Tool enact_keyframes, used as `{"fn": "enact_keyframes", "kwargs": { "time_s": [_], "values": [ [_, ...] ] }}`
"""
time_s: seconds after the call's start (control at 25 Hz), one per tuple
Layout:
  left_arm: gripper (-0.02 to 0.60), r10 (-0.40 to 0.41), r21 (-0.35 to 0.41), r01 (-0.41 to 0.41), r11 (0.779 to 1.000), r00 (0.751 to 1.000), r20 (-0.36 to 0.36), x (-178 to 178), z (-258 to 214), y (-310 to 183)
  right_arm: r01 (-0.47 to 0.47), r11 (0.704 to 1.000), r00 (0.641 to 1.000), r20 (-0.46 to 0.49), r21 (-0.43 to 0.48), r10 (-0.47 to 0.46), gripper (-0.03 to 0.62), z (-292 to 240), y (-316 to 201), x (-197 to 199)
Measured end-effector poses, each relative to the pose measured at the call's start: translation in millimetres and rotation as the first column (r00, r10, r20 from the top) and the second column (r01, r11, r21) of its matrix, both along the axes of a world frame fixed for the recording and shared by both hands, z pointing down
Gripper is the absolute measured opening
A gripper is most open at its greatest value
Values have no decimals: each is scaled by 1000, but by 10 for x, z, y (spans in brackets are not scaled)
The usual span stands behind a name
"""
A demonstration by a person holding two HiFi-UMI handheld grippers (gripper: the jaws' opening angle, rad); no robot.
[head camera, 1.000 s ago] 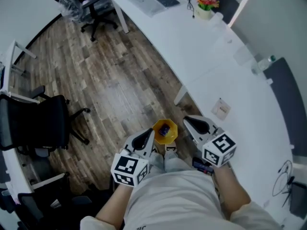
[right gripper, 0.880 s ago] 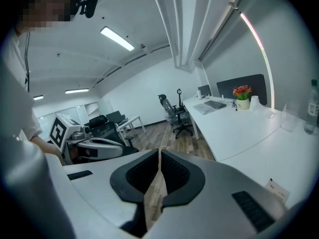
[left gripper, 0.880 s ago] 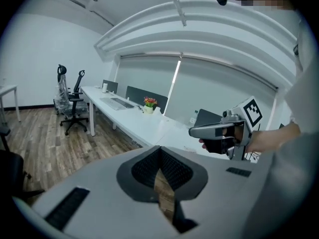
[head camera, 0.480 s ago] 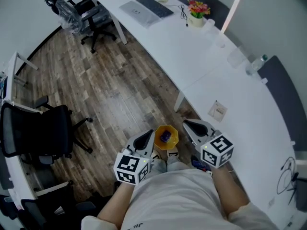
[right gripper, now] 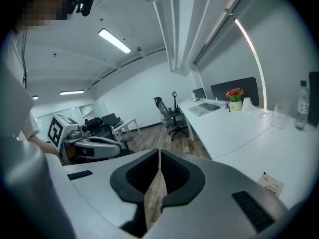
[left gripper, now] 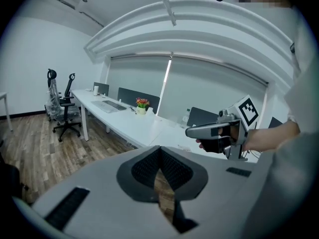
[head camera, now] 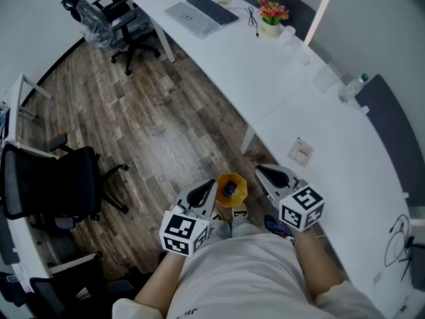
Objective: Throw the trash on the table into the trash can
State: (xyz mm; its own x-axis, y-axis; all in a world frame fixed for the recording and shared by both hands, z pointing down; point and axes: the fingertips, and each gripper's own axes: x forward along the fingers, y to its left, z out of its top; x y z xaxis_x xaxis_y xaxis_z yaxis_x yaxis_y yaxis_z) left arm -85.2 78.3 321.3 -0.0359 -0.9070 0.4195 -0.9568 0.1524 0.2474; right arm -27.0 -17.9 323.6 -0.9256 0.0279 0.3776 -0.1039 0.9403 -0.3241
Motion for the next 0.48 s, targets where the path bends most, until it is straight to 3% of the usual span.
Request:
{"fn": "enact_keyframes", "kwargs": {
  "time_s": [0.28,0.48],
  "values": [
    [2,16,17,-16,1000,1000,-17,23,10,4,-32,999,999,-13,12,32,41,25,-19,110],
    [2,80,9,-80,997,996,-29,118,56,-74,-117,992,992,-30,40,119,41,48,-152,324]
  ]
}}
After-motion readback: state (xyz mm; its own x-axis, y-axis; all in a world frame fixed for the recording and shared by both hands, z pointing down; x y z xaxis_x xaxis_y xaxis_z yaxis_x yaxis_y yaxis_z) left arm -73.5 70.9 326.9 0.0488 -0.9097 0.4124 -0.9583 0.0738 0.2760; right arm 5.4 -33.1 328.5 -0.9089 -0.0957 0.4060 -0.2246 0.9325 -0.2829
